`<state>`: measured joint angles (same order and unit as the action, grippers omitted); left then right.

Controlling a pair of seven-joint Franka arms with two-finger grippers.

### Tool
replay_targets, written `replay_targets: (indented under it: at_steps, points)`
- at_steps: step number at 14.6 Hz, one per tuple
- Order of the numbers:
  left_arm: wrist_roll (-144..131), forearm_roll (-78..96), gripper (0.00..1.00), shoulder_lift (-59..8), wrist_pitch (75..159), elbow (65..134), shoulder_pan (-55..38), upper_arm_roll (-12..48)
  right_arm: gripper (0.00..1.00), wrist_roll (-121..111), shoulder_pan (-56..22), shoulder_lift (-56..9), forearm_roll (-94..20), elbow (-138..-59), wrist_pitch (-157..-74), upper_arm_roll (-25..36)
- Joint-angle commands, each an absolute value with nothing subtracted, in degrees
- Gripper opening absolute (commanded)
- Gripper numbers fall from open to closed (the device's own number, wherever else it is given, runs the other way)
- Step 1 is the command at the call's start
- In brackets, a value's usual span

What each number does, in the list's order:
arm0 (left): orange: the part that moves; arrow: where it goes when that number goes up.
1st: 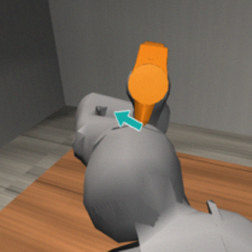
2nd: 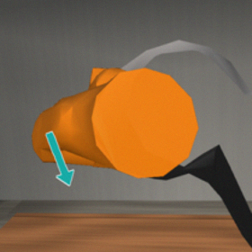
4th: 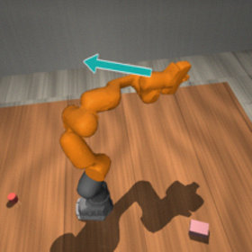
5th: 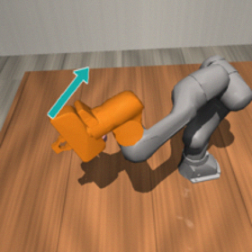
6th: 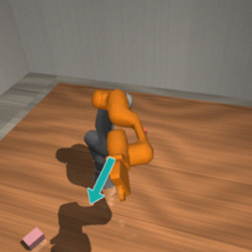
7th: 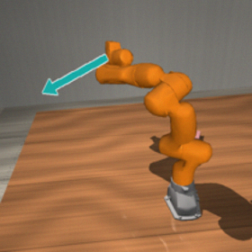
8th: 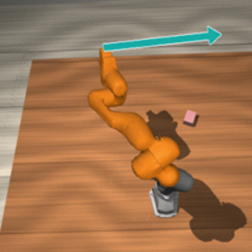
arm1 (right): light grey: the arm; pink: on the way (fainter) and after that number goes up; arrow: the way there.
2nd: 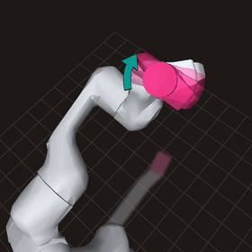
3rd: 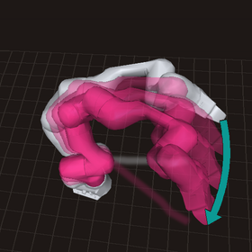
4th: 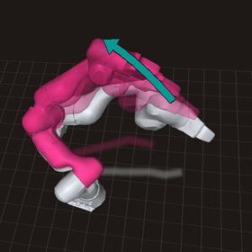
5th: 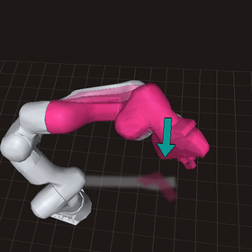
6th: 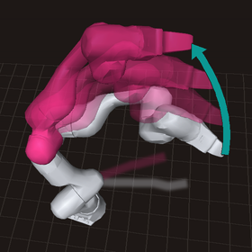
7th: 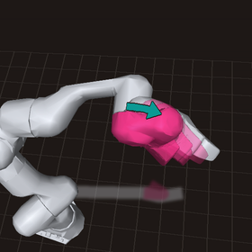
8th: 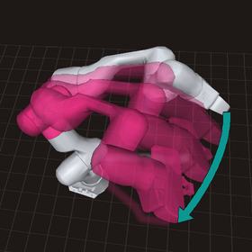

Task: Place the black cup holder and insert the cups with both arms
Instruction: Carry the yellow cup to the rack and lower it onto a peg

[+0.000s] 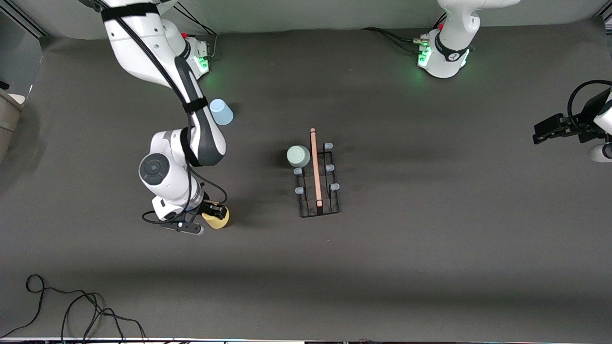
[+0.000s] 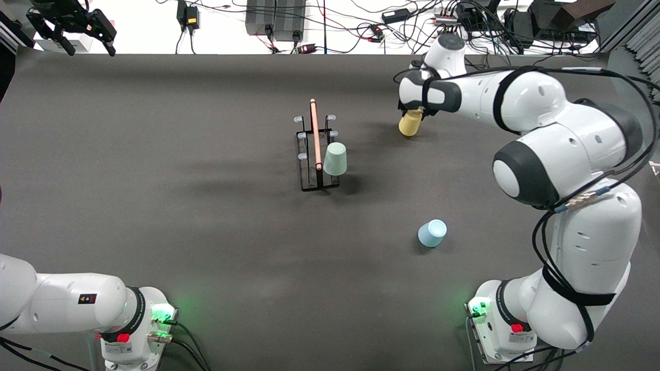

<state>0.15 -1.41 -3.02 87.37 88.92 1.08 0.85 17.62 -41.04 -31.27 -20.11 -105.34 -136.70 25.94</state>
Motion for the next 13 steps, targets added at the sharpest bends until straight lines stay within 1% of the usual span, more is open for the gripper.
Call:
replay_targets:
  at_steps: [1, 4, 6, 9, 13]
  points:
    - [0.9, -2.0, 1.0, -3.1, 88.1, 89.2, 1.1, 0.9, 0.02, 20.3, -41.9, -26.7, -21.6, -101.7, -128.0, 26.5]
    - [0.9, -2.0, 1.0, -3.1, 89.0, 89.6, 1.1, 0.9, 0.02, 28.9, -43.8, -26.9, -21.5, -94.6, -121.7, 26.3]
    - [0.9, -2.0, 1.0, -3.1, 89.0, 89.7, 1.1, 0.9, 0.02, 35.8, -47.4, -28.4, -21.5, -90.1, -121.4, 26.3]
    - [0.9, -2.0, 1.0, -3.0, 88.9, 89.6, 1.2, 0.9, 0.01, 44.3, -50.6, -31.3, -21.6, -84.9, -121.4, 25.8]
    - [0.9, -2.0, 1.0, -3.0, 89.0, 90.0, 1.2, 0.8, 0.01, 54.2, -51.8, -36.6, -21.5, -78.4, -121.6, 23.6]
